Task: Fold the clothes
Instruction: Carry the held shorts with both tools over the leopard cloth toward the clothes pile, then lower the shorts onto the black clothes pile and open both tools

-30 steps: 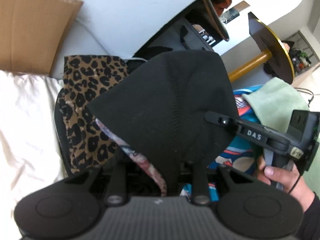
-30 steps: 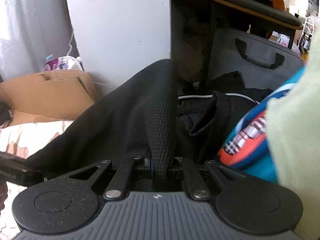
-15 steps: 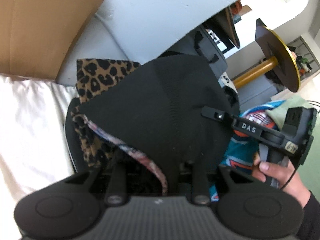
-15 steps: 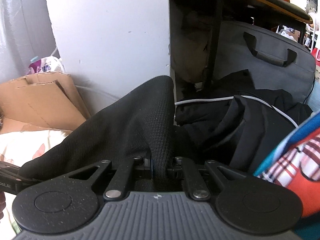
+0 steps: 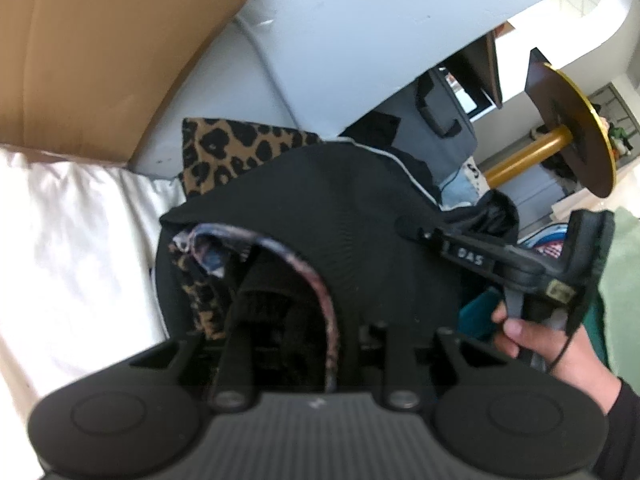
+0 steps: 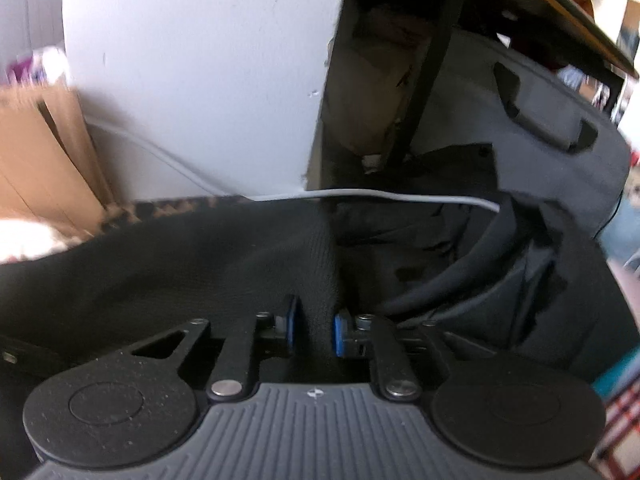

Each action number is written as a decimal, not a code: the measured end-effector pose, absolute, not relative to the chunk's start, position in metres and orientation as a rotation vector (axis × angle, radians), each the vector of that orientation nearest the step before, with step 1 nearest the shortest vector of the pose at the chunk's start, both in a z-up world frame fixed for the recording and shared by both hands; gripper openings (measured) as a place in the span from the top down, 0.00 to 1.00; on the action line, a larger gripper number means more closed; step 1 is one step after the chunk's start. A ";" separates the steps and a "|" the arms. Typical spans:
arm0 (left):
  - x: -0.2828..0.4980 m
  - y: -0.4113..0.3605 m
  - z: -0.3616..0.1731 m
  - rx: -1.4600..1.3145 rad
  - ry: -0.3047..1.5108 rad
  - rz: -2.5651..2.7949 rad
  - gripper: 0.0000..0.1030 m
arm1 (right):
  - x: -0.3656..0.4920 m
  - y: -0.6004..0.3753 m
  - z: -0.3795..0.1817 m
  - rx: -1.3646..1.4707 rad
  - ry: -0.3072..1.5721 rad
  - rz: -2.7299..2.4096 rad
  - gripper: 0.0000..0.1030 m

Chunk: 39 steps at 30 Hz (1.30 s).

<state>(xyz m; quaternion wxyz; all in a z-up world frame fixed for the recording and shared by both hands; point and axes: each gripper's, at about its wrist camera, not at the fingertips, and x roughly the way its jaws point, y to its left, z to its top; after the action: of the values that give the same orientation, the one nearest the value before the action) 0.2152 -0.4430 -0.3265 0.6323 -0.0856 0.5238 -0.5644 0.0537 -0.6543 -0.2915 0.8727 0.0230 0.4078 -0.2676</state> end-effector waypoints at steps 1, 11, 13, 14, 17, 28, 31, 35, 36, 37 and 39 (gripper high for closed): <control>0.216 -0.443 -0.327 -0.195 1.198 -1.293 0.73 | 0.055 -0.654 -0.293 0.020 0.855 -0.568 0.83; 0.215 -0.449 -0.318 -0.162 1.148 -1.318 0.73 | 0.020 -0.623 -0.273 0.139 0.676 -0.662 0.66; 0.217 -0.451 -0.316 -0.160 1.148 -1.325 0.73 | 0.005 -0.610 -0.277 0.226 0.625 -0.677 0.62; 0.219 -0.452 -0.315 -0.153 1.149 -1.327 0.73 | -0.002 -0.604 -0.282 0.282 0.604 -0.692 0.62; 0.224 -0.453 -0.318 -0.148 1.182 -1.320 0.73 | -0.016 -0.585 -0.292 0.376 0.566 -0.687 0.62; 0.225 -0.445 -0.302 -0.098 1.192 -1.326 0.63 | -0.033 -0.535 -0.310 0.470 0.558 -0.644 0.60; 0.226 -0.439 -0.297 -0.099 1.172 -1.317 0.61 | -0.029 -0.528 -0.314 0.475 0.574 -0.615 0.60; 0.230 -0.429 -0.296 -0.113 1.178 -1.302 0.61 | -0.028 -0.517 -0.316 0.476 0.578 -0.614 0.60; 0.231 -0.427 -0.295 -0.113 1.179 -1.293 0.60 | -0.029 -0.517 -0.316 0.482 0.574 -0.616 0.60; 0.231 -0.424 -0.295 -0.114 1.180 -1.284 0.57 | -0.029 -0.517 -0.315 0.485 0.570 -0.616 0.60; 0.230 -0.414 -0.290 -0.143 1.164 -1.254 0.41 | -0.028 -0.513 -0.312 0.470 0.563 -0.601 0.60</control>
<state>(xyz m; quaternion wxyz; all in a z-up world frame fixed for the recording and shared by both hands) 0.2297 -0.4140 -0.2903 0.6536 -0.0630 0.5129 -0.5530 -0.0285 -0.5128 -0.3117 0.8897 0.2264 0.2709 -0.2894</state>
